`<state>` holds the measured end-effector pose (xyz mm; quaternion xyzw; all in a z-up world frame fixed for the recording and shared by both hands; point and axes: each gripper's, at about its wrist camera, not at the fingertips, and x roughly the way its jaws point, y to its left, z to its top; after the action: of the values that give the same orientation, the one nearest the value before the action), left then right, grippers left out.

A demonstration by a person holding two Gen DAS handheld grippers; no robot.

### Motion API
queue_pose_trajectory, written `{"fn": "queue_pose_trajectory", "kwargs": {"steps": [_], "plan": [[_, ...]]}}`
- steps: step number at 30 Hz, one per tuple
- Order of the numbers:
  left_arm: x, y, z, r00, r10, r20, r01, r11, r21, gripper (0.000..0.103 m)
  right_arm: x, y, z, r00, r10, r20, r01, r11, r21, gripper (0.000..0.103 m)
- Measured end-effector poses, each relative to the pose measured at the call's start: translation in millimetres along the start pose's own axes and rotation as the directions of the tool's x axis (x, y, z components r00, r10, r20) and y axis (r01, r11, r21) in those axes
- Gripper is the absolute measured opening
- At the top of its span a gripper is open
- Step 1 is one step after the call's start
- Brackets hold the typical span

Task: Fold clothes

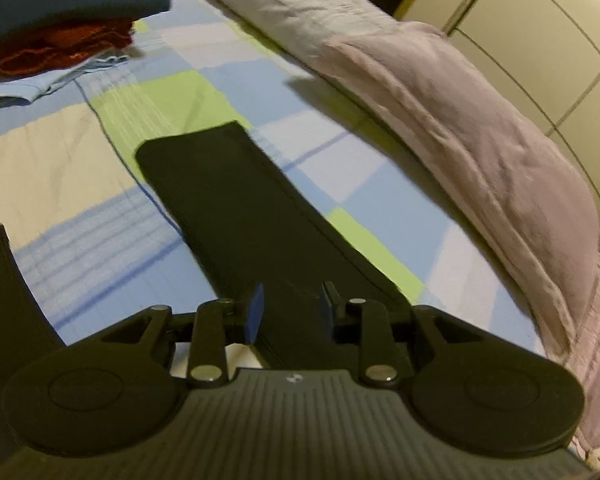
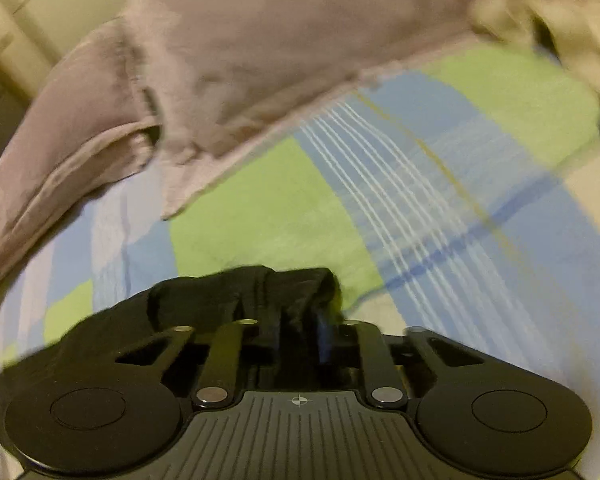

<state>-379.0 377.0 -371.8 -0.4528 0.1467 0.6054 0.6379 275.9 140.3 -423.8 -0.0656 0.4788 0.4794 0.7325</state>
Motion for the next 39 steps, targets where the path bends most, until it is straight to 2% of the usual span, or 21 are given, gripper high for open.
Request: {"fn": "queue_pose_trajectory", "kwargs": {"steps": [3, 5, 6, 8, 9, 11, 12, 15, 18, 20, 22, 26, 29, 30, 31, 32, 33, 35, 36, 38, 39], "plan": [[-12, -13, -15, 1.0, -0.02, 0.015, 0.019, 0.999, 0.048, 0.024, -22, -1, 7, 0.991, 0.023, 0.135, -0.018, 0.999, -0.033, 0.01], [-14, -19, -28, 1.0, 0.013, -0.002, -0.012, 0.996, 0.085, 0.024, -12, -9, 6, 0.987, -0.033, 0.156, 0.037, 0.999, -0.022, 0.013], [-15, -21, -34, 1.0, 0.023, -0.013, -0.022, 0.995, 0.095, 0.024, -1, -16, 5, 0.992, -0.045, 0.119, 0.045, 0.999, 0.003, 0.023], [-20, -21, -45, 0.999, 0.032, -0.032, -0.029, 0.994, 0.107, 0.024, 15, -31, 3, 0.997, -0.061, 0.055, 0.058, 0.997, 0.05, 0.028], [-23, -21, -50, 0.998, 0.037, -0.041, -0.032, 0.993, 0.113, 0.024, 2, -34, 3, 0.997, -0.05, 0.058, 0.046, 0.997, 0.069, 0.041], [-30, -18, -60, 0.997, 0.051, -0.055, -0.044, 0.993, 0.112, 0.024, -25, -42, 2, 0.997, -0.028, 0.067, 0.02, 0.994, 0.106, 0.054], [-32, -15, -63, 0.996, 0.057, -0.062, -0.05, 0.994, 0.101, 0.024, -39, -46, 2, 0.997, -0.017, 0.071, 0.008, 0.992, 0.125, 0.055], [-45, -4, -75, 0.994, 0.053, -0.092, -0.049, 0.998, 0.05, 0.024, -84, -59, -19, 0.999, 0.003, 0.049, -0.012, 0.983, 0.184, 0.055], [-61, 4, -84, 0.992, 0.056, -0.111, -0.052, 0.998, 0.036, 0.025, -132, -79, -74, 1.0, 0.01, 0.006, -0.011, 0.953, 0.304, 0.055], [-72, 10, -88, 0.991, 0.058, -0.122, -0.055, 0.998, 0.029, 0.024, -162, -92, -113, 1.0, 0.017, -0.025, -0.006, 0.919, 0.393, 0.055], [-80, 16, -92, 0.988, 0.059, -0.14, -0.058, 0.998, 0.017, 0.024, -185, -96, -153, 0.998, 0.031, -0.052, -0.001, 0.868, 0.497, 0.055], [-88, 28, -100, 0.985, 0.062, -0.16, -0.06, 0.998, 0.016, 0.025, -197, -93, -195, 0.997, 0.069, -0.039, -0.032, 0.796, 0.604, 0.054], [-89, 35, -106, 0.983, 0.063, -0.173, -0.061, 0.998, 0.019, 0.025, -185, -87, -199, 0.997, 0.062, -0.038, -0.026, 0.792, 0.61, 0.054], [-89, 37, -108, 0.982, 0.065, -0.179, -0.063, 0.998, 0.019, 0.025, -181, -84, -200, 0.997, 0.06, -0.037, -0.025, 0.791, 0.611, 0.035], [-91, 40, -110, 0.981, 0.066, -0.183, -0.065, 0.998, 0.012, 0.024, -179, -82, -201, 0.998, 0.051, -0.041, -0.015, 0.792, 0.61, 0.024], [-92, 43, -111, 0.98, 0.067, -0.187, -0.067, 0.998, 0.005, 0.024, -179, -78, -198, 0.998, 0.019, -0.054, 0.017, 0.801, 0.598, 0.022], [-96, 47, -111, 0.981, 0.072, -0.179, -0.072, 0.997, 0.01, 0.024, -183, -73, -195, 0.998, -0.011, -0.06, 0.043, 0.819, 0.573, 0.021], [-104, 54, -110, 0.983, 0.083, -0.164, -0.081, 0.997, 0.019, 0.025, -205, -55, -188, 0.998, -0.058, -0.024, 0.063, 0.899, 0.434, 0.02], [-105, 60, -111, 0.981, 0.102, -0.163, -0.098, 0.995, 0.027, 0.025, -212, -55, -189, 0.996, -0.087, -0.029, 0.091, 0.913, 0.398, 0.02], [-108, 73, -113, 0.975, 0.145, -0.169, -0.142, 0.989, 0.028, 0.025, -204, -72, -199, 0.983, -0.136, -0.12, 0.176, 0.881, 0.439, 0.02], [-110, 81, -114, 0.973, 0.153, -0.17, -0.153, 0.988, 0.011, 0.025, -199, -82, -203, 0.984, -0.109, -0.139, 0.164, 0.854, 0.493, 0.022]]}}
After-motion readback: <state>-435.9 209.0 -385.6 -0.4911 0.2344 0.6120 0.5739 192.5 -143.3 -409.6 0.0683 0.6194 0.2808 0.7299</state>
